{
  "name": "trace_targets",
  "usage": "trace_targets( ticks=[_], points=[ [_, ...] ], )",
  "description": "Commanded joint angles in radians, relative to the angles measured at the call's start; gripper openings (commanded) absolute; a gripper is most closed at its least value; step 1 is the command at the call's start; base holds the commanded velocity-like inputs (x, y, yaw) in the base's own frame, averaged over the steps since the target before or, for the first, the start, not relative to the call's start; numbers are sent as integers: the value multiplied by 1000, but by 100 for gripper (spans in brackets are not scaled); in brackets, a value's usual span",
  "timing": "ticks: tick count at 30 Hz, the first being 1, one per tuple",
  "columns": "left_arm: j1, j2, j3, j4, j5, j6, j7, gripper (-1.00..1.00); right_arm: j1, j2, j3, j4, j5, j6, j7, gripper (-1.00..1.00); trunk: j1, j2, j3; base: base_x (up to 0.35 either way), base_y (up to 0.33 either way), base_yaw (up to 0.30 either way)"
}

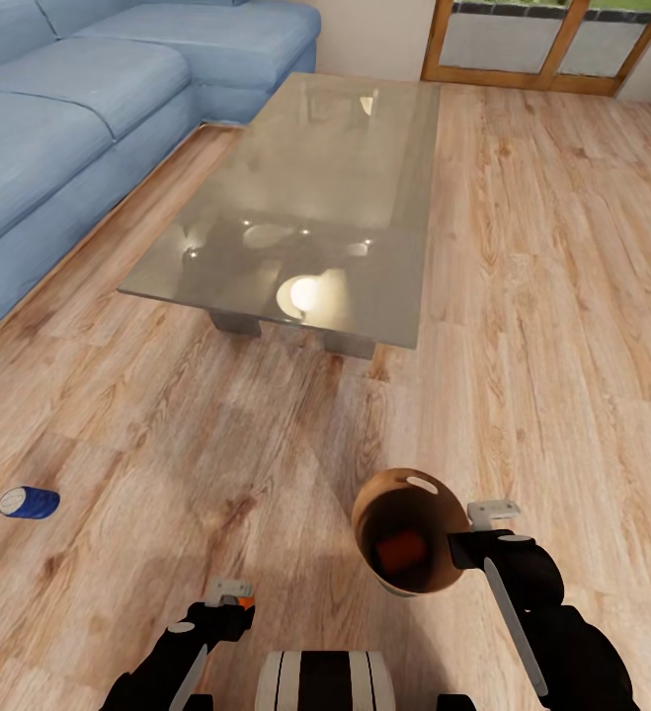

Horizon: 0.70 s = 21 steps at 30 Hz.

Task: Put the three can of soda from the living room inside the tash can in the kitchen.

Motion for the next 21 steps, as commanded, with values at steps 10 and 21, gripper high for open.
trace_targets(
  ticks=[10, 21],
  points=[
    [0, 0, -1, 0, 0, 0, 0, 100, 0, 0, 0, 0, -11, 0, 1, -100, 0, 0, 0, 0, 38, 0],
    [0, 0, -1, 0, -1, -2, 1, 100, 0, 0, 0, 0, -11, 0, 1, -100, 0, 0, 0, 0, 3, 0]
  ],
)
